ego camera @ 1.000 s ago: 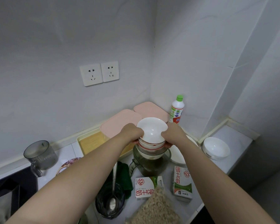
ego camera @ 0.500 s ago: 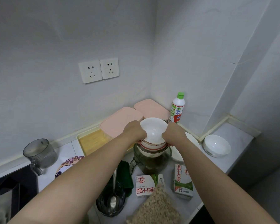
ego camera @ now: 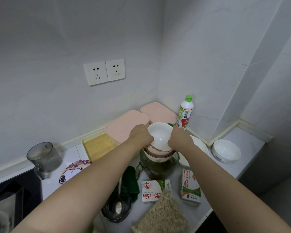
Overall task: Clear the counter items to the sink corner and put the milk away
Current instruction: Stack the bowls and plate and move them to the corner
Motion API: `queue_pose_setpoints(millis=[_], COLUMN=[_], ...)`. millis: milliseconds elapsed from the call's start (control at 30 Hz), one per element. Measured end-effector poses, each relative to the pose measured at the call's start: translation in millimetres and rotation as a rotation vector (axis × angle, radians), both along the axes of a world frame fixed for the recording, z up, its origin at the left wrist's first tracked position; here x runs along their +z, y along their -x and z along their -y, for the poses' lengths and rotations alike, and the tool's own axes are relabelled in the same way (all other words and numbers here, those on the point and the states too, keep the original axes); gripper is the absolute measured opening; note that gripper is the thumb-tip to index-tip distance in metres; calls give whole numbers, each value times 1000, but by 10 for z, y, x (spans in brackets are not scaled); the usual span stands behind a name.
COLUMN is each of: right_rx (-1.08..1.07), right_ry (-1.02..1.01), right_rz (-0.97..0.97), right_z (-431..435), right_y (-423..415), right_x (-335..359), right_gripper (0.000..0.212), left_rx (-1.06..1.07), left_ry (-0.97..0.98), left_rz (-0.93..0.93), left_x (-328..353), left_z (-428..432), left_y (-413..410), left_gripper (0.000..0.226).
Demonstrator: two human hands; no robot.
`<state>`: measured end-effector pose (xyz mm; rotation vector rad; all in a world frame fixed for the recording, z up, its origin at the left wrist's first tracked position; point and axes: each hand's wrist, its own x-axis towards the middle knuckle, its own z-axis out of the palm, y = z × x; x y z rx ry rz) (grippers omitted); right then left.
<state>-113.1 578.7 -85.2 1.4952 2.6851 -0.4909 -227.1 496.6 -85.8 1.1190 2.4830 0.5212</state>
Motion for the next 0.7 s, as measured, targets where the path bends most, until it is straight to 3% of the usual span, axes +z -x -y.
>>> queue_pose_setpoints(millis=[200, 400, 467, 567, 633, 700], right_rx=[43, 85, 87, 95, 65, -39], right_ry=[-59, -1, 111, 215, 294, 424], right_rz=[25, -33, -99, -225, -347, -516], right_z=[35, 16, -12, -20, -40, -70], right_y=[-16, 16, 9, -33, -65, -67], right_x=[50, 46, 17, 14, -15, -78], right_gripper=[48, 41, 38, 39, 39, 36], left_rx=[81, 146, 78, 69, 52, 18], left_ry=[-102, -173, -150, -146, -177, -218], left_rz=[26, 235, 264, 279, 193, 226], left_x=[-149, -161, -101, -77, -73, -57], left_z=[108, 90, 102, 114, 92, 86], left_y=[16, -21, -64, -64, -62, -70], left_gripper=[29, 47, 43, 53, 61, 64])
